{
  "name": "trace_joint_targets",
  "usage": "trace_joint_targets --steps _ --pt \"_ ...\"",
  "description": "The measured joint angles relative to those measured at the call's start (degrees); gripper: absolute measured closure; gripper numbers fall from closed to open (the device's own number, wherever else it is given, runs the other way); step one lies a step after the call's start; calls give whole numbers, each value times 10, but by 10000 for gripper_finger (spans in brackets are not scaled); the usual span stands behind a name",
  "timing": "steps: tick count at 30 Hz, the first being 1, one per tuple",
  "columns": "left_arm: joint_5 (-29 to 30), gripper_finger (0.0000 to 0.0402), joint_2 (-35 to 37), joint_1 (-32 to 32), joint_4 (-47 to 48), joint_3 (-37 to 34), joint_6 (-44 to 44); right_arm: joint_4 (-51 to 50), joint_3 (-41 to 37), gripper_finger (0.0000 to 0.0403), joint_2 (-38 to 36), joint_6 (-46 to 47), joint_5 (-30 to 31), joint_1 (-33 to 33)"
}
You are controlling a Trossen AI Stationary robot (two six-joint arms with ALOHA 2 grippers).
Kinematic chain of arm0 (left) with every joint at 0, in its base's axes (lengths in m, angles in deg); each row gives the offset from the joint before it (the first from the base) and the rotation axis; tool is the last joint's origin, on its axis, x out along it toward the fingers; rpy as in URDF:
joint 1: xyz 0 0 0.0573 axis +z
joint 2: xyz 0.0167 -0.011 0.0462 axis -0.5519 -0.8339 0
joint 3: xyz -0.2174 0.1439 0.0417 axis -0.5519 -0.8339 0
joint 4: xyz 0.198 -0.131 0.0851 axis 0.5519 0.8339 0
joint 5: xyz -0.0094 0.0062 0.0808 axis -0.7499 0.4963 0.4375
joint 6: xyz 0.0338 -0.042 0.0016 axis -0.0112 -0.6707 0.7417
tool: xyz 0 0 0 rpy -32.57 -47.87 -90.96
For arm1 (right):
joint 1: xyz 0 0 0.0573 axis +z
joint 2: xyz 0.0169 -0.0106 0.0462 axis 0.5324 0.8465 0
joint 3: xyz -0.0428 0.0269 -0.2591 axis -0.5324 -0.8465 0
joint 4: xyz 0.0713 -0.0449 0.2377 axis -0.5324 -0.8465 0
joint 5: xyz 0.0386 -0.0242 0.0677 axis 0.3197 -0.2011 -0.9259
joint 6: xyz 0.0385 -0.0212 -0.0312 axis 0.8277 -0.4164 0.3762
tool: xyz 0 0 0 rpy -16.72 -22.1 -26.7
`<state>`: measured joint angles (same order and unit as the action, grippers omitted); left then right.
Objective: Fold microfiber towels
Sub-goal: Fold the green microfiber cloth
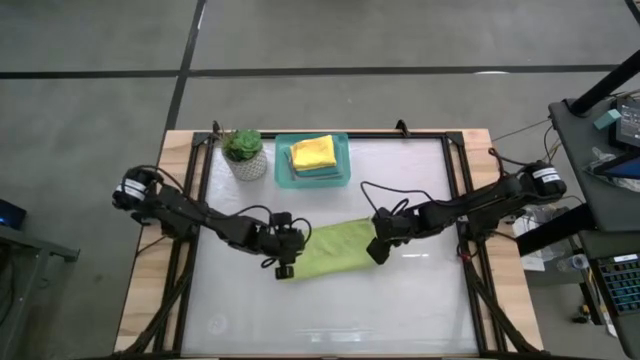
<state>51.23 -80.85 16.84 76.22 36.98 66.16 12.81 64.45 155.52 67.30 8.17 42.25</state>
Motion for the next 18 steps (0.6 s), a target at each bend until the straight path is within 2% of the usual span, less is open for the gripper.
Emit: trace_joint_targets --steps 6,11,15,18 --pt "0 259 -2 -13 -15 -32 -14 9 -34 126 -7 30 33 -4" --pt "6 259 -2 -13 -30 -52 -20 82 -69 125 3 33 33 -20" --pt "17 259 -2 -13 -58 -70 -22 103 -79 126 3 -11 34 -35" --pt "26 259 -2 -13 -60 -75 -29 121 -78 128 -1 -96 45 -44"
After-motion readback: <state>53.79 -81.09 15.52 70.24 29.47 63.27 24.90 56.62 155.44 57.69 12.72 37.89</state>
